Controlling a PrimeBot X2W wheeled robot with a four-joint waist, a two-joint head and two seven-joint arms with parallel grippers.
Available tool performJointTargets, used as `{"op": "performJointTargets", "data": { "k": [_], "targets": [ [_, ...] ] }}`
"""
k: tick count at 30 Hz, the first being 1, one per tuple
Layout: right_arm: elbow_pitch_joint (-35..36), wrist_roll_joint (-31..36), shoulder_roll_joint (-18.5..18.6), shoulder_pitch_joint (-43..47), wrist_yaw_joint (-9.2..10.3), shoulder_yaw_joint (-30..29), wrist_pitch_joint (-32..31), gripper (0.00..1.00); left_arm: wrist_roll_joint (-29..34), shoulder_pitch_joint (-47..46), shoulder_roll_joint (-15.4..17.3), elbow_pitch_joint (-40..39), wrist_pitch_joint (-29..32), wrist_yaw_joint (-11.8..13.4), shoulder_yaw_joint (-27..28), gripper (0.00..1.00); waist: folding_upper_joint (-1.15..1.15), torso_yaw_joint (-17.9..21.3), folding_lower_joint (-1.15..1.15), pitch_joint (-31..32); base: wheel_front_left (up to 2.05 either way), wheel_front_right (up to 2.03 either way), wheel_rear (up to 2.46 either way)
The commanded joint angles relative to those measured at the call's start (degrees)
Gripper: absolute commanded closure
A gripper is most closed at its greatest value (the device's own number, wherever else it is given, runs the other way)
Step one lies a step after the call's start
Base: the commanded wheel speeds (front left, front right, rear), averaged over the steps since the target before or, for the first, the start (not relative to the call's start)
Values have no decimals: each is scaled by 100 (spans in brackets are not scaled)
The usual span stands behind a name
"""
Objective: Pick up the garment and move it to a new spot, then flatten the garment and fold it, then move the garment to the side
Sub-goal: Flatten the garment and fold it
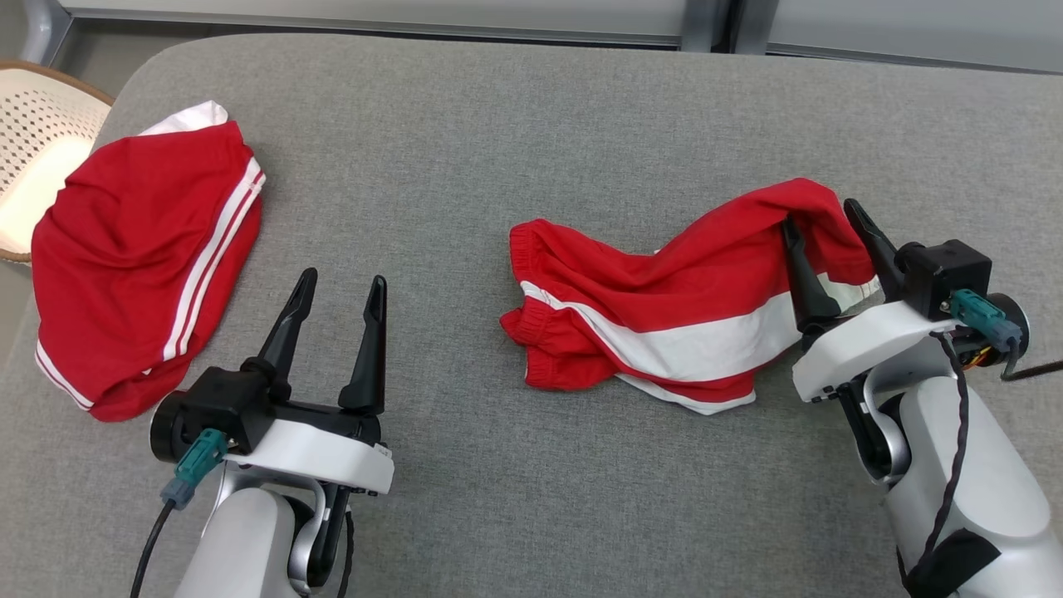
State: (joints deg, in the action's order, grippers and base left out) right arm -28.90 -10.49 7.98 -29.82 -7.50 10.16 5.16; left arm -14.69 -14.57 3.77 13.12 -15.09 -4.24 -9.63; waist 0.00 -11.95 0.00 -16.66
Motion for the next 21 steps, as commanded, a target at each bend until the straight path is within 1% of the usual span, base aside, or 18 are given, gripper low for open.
{"op": "performJointTargets", "data": {
  "k": [1,3,5,11,16,21],
  "targets": [
    [-25,-10,-4,-39,2,4,77,0,23,-77,5,-2,-10,-31,34,0,0,15,0,8,0,0,0],
    [-160,15,-51,-39,2,21,335,0,65,-30,-8,39,-10,-38,71,0,0,85,0,55,0,0,0],
    [-147,-19,-83,69,2,54,490,0,111,6,-8,64,-10,-52,91,0,0,137,0,110,0,0,0],
    [379,-62,-42,502,2,-10,767,0,217,142,-14,128,-10,-78,161,0,0,310,0,336,0,0,0],
    [974,52,-33,1033,2,-211,661,0,291,275,20,187,-10,-73,234,0,0,431,0,594,0,0,0],
    [1488,152,-93,1634,2,-380,330,0,352,486,60,236,-10,-39,295,0,0,539,0,854,0,0,0]
  ]
}}
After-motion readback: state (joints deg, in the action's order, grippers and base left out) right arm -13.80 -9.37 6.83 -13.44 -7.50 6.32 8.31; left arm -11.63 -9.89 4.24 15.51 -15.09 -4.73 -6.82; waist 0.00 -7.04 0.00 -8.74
